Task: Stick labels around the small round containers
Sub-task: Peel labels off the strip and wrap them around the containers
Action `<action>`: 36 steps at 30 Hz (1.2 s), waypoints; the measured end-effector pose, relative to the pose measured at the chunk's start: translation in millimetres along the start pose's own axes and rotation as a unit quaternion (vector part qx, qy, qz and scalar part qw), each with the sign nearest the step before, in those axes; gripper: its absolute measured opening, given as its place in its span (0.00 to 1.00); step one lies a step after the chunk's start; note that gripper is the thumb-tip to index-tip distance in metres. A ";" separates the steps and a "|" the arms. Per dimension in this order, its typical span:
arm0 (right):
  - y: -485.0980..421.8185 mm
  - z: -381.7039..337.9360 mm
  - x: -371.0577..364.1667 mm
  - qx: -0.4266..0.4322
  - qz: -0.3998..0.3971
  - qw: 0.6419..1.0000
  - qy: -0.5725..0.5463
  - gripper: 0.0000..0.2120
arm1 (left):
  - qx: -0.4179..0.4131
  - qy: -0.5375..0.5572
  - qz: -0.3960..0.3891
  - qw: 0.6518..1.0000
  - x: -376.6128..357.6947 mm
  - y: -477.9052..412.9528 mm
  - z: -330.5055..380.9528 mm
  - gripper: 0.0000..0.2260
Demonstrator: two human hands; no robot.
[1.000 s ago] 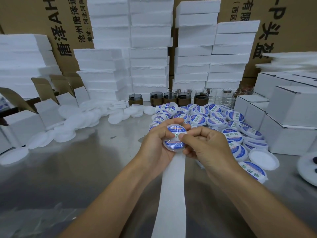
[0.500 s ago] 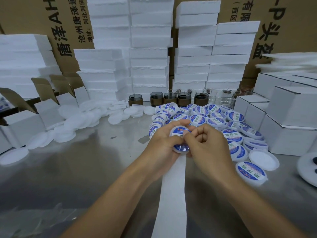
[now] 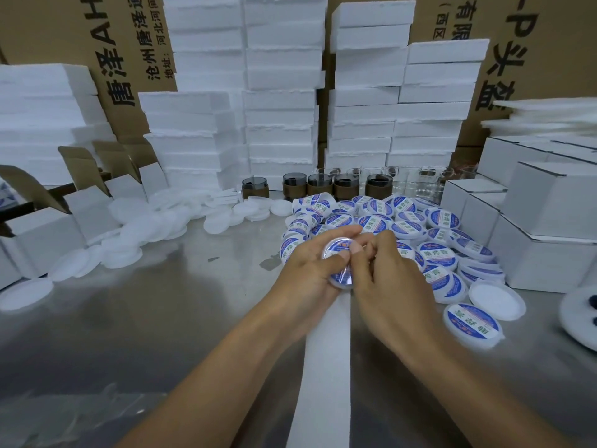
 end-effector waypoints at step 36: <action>-9.9 1.2 9.4 -0.131 -0.001 0.906 -0.404 0.07 | -0.049 -0.147 0.048 0.987 16.5 -4.5 0.0 0.12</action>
Point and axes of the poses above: each hand's wrist, its own y-axis away from the middle knuckle, its own x-axis out of the back of the hand, z = x × y, the point moved 1 cm from there along -y, towards the middle knuckle, and after that the axes turned 2 degrees about -z, right-handed, at the moved point
